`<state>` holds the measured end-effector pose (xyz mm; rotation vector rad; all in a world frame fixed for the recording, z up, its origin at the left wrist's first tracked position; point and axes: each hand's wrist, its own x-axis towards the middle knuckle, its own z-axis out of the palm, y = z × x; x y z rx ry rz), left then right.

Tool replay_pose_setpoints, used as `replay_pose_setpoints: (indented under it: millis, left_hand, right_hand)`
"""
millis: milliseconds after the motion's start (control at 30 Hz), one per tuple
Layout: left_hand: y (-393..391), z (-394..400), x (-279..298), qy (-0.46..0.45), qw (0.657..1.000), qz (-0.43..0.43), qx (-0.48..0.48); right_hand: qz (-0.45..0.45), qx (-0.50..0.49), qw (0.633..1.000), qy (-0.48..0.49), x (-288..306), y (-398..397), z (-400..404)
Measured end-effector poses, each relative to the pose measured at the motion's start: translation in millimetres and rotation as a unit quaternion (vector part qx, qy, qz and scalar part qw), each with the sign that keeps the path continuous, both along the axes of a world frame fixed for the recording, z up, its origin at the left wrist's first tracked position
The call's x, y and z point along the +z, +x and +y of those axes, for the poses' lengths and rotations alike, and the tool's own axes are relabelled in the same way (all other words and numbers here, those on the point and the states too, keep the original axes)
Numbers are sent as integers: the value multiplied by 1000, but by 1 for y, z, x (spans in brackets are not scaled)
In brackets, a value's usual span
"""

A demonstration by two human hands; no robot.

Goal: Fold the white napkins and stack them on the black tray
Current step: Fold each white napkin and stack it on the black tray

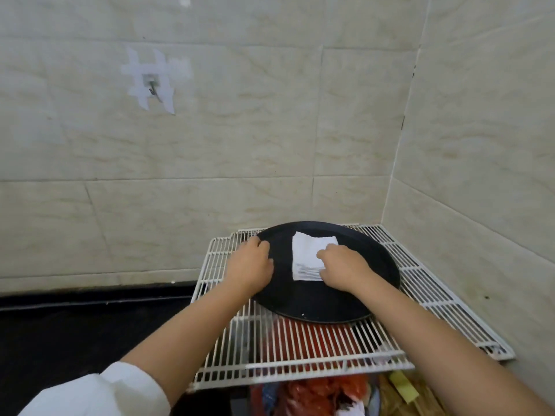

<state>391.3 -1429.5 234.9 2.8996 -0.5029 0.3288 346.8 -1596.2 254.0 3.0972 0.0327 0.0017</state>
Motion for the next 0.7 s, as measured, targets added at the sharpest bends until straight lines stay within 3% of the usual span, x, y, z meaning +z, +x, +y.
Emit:
replay_pose_setpoints:
  millis: [133, 367, 500, 700]
  left_hand:
    - [-29, 101, 21, 44, 996, 5, 76]
    - [-132, 346, 33, 130, 967, -28, 216]
    - [-200, 484, 25, 146, 934, -44, 323]
    - [-281, 647, -4, 95, 859, -25, 502]
  right_hand:
    - [-44, 84, 995, 22, 27, 2, 93]
    - [-94, 242, 962, 82, 29, -37, 347]
    - [-56, 358, 926, 107, 11, -74, 492]
    - [-35, 477, 873, 102, -8, -112, 677]
